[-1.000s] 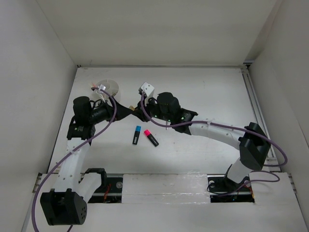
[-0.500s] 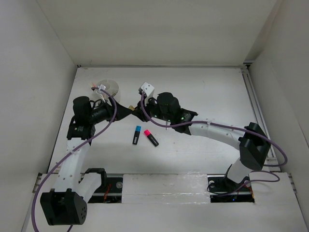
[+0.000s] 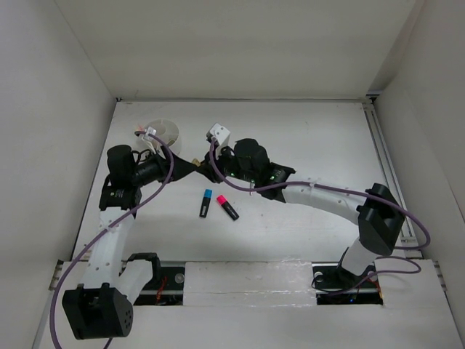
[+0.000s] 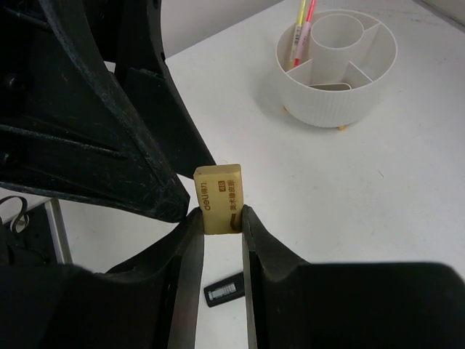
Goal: Sort the stationery into containers
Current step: Place the stationery in the storage box.
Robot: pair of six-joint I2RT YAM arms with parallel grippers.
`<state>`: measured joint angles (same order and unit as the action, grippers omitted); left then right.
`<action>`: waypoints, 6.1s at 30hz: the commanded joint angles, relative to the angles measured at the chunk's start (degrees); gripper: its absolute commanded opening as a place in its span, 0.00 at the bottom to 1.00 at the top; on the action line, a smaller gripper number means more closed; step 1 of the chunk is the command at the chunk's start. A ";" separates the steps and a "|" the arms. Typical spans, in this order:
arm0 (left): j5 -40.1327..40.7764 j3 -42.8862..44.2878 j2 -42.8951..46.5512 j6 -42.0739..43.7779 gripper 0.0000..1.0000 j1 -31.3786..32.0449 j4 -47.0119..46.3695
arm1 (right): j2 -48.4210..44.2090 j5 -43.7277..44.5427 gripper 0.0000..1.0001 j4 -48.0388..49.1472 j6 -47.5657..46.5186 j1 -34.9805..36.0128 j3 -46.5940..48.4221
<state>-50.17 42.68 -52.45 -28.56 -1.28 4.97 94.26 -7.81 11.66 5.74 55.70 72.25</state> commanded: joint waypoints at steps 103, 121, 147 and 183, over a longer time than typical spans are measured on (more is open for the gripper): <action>54.22 59.98 -51.44 1.66 0.00 -1.62 25.00 | -29.66 41.48 1.00 -30.21 25.64 -5.25 -13.80; 50.88 57.78 -49.24 2.19 0.00 -1.62 23.94 | -29.66 37.44 1.00 -28.01 25.11 -6.40 -14.86; 51.05 56.03 -44.50 2.72 0.00 -1.62 21.31 | -29.13 35.85 1.00 -28.01 23.53 -6.40 -14.86; 54.48 55.41 -41.51 2.72 0.00 -1.62 20.25 | -29.66 34.27 1.00 -27.48 22.48 -7.45 -15.38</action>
<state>3.42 97.10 -95.90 -26.76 -2.72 25.98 65.93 26.92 -18.76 28.71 48.71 57.14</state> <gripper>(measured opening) 0.098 0.999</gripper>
